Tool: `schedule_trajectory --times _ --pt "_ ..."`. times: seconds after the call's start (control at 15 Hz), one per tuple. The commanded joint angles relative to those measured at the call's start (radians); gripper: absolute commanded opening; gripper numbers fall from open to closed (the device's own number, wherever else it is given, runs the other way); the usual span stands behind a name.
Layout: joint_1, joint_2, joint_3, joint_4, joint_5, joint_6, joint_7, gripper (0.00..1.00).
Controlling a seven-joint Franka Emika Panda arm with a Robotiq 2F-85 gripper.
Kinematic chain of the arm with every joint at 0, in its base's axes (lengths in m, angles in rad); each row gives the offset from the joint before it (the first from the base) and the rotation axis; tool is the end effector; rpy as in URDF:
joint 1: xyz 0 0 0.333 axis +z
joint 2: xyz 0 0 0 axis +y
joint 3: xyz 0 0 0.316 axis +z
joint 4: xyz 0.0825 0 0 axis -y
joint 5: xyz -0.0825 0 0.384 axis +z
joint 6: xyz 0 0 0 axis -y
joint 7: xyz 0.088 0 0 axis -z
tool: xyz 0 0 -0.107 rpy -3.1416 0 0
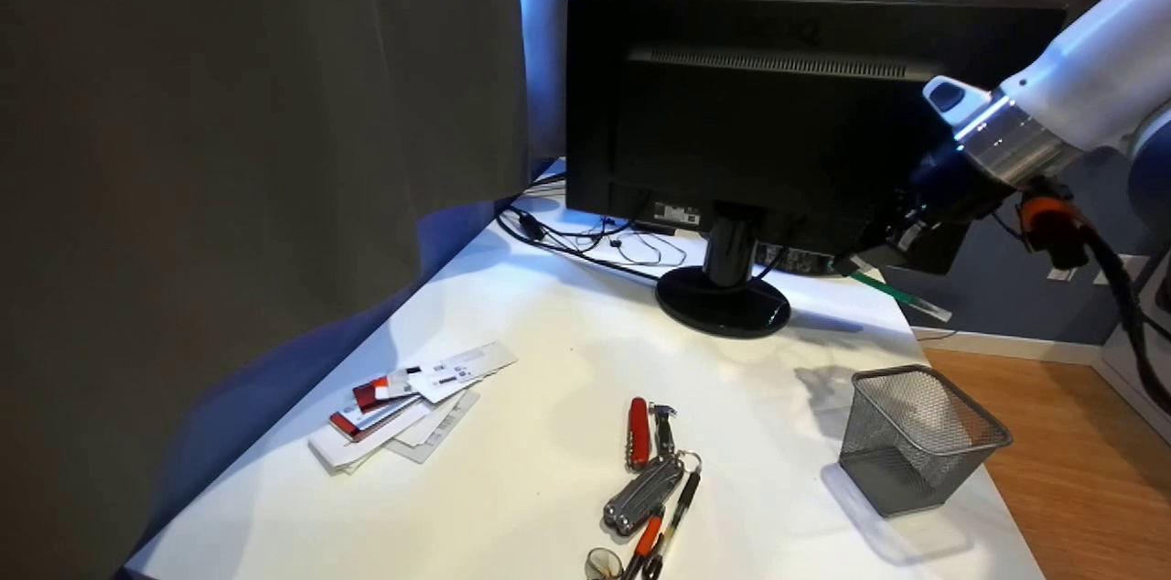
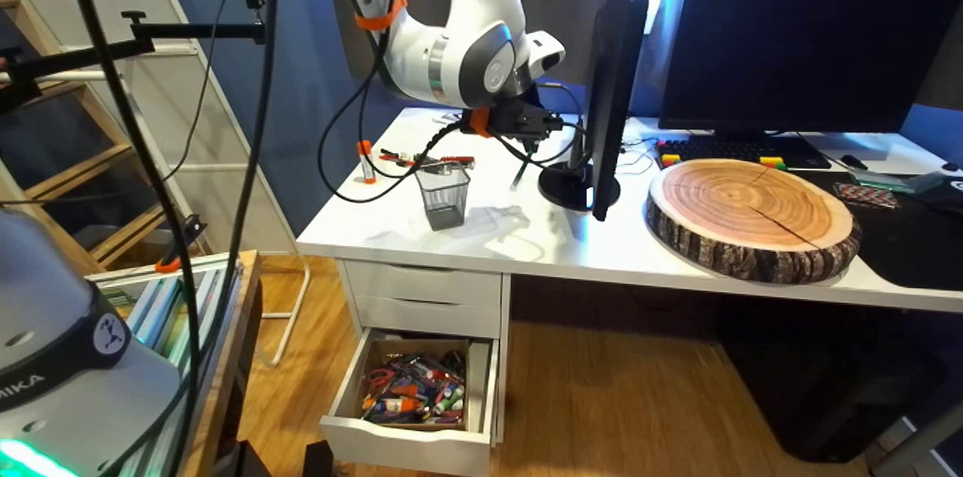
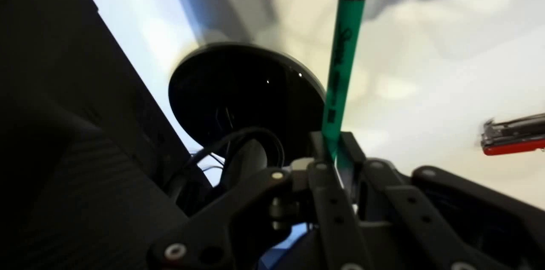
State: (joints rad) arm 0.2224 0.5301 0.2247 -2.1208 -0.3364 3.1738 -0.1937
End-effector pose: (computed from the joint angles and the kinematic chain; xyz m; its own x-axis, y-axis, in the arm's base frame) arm 0.5414 0.2866 0.2238 0.4940 0.7137 0.4965 0.7611 -0.6311 0.1498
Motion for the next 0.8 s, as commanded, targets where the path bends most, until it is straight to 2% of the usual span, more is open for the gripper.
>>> schedule_trajectory --times 0.0,0.4,0.73 --pt "-0.041 -0.104 0.056 -0.141 0.013 0.116 -0.024 0.03" --pt "-0.205 -0.125 0.239 -0.284 -0.103 0.377 0.021 0.03" --pt "-0.332 -0.085 0.335 -0.358 -0.266 0.563 0.073 0.03"
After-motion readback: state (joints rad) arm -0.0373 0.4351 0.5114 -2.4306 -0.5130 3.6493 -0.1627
